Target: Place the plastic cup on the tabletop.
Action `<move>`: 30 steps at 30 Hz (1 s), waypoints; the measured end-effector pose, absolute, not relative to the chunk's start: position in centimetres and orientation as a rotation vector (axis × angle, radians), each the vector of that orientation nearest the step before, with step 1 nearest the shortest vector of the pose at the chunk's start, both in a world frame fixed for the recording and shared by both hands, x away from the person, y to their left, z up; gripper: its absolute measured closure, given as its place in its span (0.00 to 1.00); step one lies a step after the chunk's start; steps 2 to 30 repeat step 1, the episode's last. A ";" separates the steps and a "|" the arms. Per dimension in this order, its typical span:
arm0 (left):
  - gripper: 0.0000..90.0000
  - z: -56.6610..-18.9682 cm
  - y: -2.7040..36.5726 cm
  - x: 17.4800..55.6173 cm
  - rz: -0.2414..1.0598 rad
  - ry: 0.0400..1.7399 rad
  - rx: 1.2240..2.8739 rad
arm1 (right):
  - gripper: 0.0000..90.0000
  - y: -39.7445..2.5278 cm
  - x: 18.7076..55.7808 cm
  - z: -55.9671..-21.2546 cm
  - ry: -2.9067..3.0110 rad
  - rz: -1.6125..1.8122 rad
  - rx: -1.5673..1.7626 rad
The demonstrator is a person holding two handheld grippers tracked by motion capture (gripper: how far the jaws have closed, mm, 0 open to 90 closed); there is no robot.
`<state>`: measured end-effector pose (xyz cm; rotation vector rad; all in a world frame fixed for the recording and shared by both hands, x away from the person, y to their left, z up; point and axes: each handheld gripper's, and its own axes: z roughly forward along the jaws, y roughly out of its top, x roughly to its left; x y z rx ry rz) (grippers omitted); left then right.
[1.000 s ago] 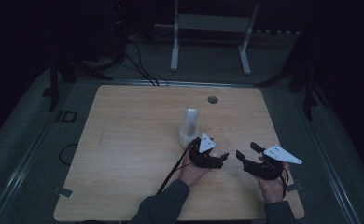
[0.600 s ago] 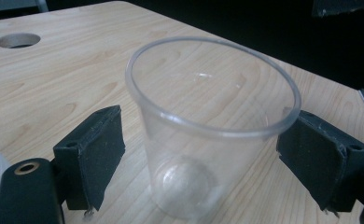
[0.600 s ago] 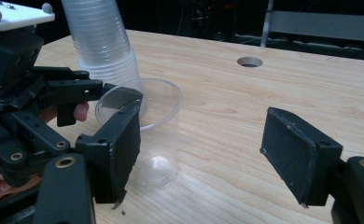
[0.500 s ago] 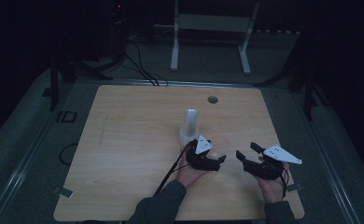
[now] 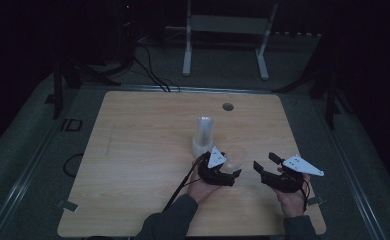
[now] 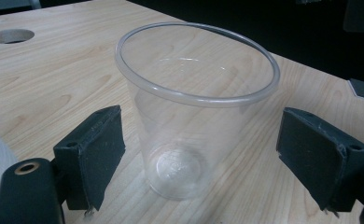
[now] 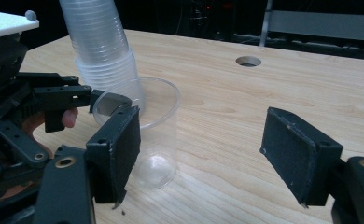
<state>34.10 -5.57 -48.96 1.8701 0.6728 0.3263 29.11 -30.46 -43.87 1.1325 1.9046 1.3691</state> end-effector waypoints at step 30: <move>0.17 -49.0 -5.6 34.1 0.326 0.673 1.870 | 0.31 -30.5 29.1 -43.9 1.905 1.369 1.132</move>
